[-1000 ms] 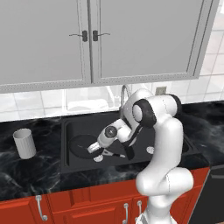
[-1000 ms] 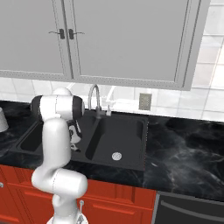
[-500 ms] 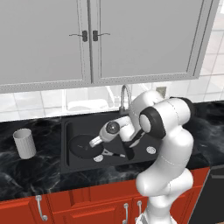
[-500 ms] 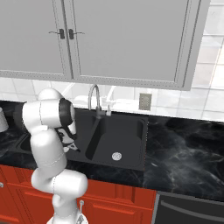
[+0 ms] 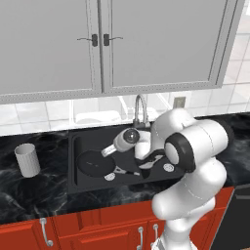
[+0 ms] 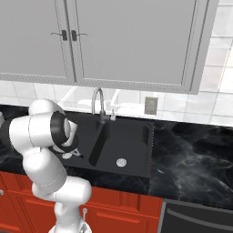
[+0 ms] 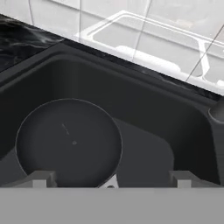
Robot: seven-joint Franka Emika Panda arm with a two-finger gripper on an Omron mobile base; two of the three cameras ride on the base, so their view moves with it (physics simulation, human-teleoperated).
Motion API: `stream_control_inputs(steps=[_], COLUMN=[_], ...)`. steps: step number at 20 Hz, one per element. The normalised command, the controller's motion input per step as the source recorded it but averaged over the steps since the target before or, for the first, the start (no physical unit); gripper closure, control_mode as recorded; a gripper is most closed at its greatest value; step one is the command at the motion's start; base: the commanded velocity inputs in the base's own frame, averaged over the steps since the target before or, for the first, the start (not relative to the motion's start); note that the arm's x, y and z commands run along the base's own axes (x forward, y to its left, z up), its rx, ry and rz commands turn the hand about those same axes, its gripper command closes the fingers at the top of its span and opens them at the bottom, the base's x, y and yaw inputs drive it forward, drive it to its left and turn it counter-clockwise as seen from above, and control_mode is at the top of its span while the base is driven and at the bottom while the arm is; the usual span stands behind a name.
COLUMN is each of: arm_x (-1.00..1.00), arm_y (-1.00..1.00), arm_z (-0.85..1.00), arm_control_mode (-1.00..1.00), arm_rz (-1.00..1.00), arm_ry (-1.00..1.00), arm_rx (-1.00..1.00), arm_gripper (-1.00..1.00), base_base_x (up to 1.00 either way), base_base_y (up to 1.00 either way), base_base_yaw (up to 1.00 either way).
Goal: Place the pan in the left basin and the glass cup in the right basin of the sink.
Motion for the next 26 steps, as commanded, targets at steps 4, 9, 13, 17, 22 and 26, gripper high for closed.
stream_control_inputs(steps=[4,9,13,17,22,26], arm_x=[0.00,0.00,0.00,0.00,0.00,0.00], arm_y=[0.13,0.18,0.33,0.38,0.28,0.15], arm_z=[0.66,0.59,0.38,0.42,0.54,0.19], arm_control_mode=[-1.00,-1.00,-1.00,-1.00,-1.00,-1.00], arm_rz=[0.00,0.00,0.00,0.00,-0.01,-0.04], arm_ry=[0.00,0.00,0.00,0.00,0.00,0.02], arm_rx=[0.01,0.00,0.00,0.00,0.00,0.00], arm_gripper=[-1.00,-1.00,-1.00,-1.00,-1.00,-1.00], base_base_x=[0.00,0.00,0.00,0.00,0.00,0.00], base_base_y=[0.00,0.00,0.00,0.00,0.00,0.00], base_base_yaw=[0.00,0.00,0.00,0.00,0.00,0.00])
